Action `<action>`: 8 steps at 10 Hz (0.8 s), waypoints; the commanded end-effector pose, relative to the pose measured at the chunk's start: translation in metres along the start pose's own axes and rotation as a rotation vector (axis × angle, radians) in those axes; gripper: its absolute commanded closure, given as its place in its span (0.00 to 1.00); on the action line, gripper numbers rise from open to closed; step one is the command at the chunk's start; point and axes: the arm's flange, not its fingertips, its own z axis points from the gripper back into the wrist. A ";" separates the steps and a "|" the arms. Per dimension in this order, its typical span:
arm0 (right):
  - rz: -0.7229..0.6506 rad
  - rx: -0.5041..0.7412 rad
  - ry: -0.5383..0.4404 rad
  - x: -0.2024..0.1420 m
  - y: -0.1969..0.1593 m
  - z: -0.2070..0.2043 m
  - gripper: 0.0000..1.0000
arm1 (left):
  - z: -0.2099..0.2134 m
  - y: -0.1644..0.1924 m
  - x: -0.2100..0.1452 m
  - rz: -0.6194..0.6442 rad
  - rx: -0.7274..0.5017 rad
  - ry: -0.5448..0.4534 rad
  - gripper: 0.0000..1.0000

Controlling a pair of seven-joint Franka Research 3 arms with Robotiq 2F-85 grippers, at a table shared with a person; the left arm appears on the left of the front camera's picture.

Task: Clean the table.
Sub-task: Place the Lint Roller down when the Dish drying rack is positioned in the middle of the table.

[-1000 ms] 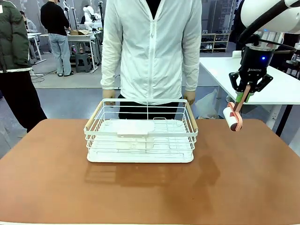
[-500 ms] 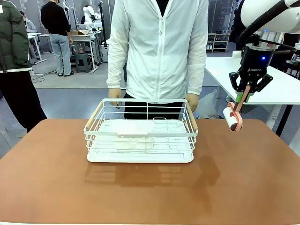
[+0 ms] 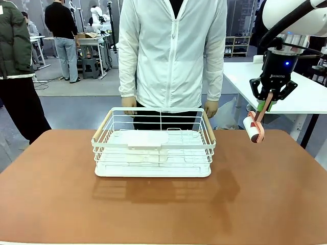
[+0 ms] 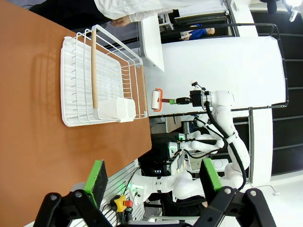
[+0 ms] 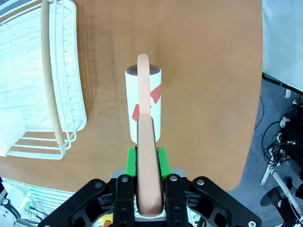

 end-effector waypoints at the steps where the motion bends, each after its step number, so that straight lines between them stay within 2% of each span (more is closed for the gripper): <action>1: 0.008 -0.010 -0.006 0.003 0.002 0.002 0.79 | 0.002 -0.001 -0.001 -0.007 -0.016 -0.004 0.00; 3: 0.000 0.000 0.000 0.000 0.000 0.000 0.79 | 0.002 -0.001 -0.001 -0.007 -0.016 -0.004 0.00; 6: -0.480 0.059 0.113 0.004 0.007 -0.002 0.79 | 0.002 -0.001 -0.001 -0.007 -0.016 -0.004 0.00; 7: -0.670 0.053 0.062 0.007 0.008 -0.001 0.79 | 0.002 -0.001 -0.001 -0.007 -0.016 -0.004 0.00; 8: -0.819 0.104 0.134 0.012 0.006 -0.003 0.79 | 0.002 -0.001 -0.001 -0.007 -0.016 -0.004 0.00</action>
